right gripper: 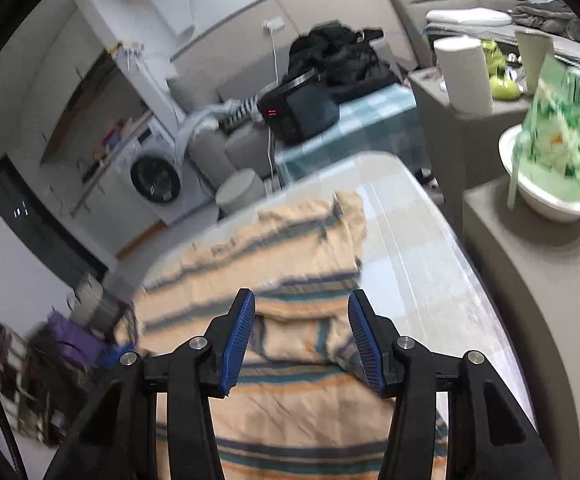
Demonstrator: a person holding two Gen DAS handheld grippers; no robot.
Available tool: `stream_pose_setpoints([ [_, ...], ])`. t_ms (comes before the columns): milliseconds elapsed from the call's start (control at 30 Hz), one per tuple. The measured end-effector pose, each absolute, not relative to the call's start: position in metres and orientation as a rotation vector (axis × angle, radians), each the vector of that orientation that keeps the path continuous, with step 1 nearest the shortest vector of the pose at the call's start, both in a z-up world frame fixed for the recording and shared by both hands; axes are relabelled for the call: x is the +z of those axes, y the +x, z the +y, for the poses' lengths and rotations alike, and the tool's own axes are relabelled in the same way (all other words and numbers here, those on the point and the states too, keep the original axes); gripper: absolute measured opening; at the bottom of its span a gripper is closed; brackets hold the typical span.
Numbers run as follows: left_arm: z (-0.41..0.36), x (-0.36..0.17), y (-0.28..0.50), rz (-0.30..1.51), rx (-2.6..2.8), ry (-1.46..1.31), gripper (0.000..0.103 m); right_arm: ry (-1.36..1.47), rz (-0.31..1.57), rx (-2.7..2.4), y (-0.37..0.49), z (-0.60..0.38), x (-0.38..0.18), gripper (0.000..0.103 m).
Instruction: Fold small clothes
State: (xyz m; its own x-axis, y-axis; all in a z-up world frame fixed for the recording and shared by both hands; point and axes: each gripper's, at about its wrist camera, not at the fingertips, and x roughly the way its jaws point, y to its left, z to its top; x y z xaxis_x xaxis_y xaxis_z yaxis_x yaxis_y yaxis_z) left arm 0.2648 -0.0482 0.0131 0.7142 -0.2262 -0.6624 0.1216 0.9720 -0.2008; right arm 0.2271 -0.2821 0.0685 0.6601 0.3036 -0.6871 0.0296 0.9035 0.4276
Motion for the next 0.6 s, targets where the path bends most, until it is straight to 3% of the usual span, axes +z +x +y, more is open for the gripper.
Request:
stream_pose_setpoints([
  [33,-0.058,0.01,0.273,0.767,-0.211,-0.132,0.102,0.438,0.817,0.157,0.231,-0.281,0.073,0.055],
  [67,-0.071,0.006,0.282,0.78,-0.216,-0.105,0.102,0.436,0.797,0.165,0.237,-0.28,0.073,0.065],
  [100,-0.084,0.002,0.29,0.782,-0.222,-0.074,0.102,0.425,0.792,0.173,0.243,-0.279,0.069,0.067],
  [233,-0.119,-0.024,0.325,0.85,-0.255,-0.005,0.102,0.459,0.946,0.122,0.288,-0.291,0.012,0.064],
  [467,-0.138,-0.06,0.358,0.924,-0.281,0.035,0.102,0.588,1.13,0.178,0.322,-0.303,-0.049,0.049],
  [600,-0.141,-0.072,0.365,0.953,-0.304,0.044,0.102,0.583,1.136,0.198,0.323,-0.298,-0.049,0.027],
])
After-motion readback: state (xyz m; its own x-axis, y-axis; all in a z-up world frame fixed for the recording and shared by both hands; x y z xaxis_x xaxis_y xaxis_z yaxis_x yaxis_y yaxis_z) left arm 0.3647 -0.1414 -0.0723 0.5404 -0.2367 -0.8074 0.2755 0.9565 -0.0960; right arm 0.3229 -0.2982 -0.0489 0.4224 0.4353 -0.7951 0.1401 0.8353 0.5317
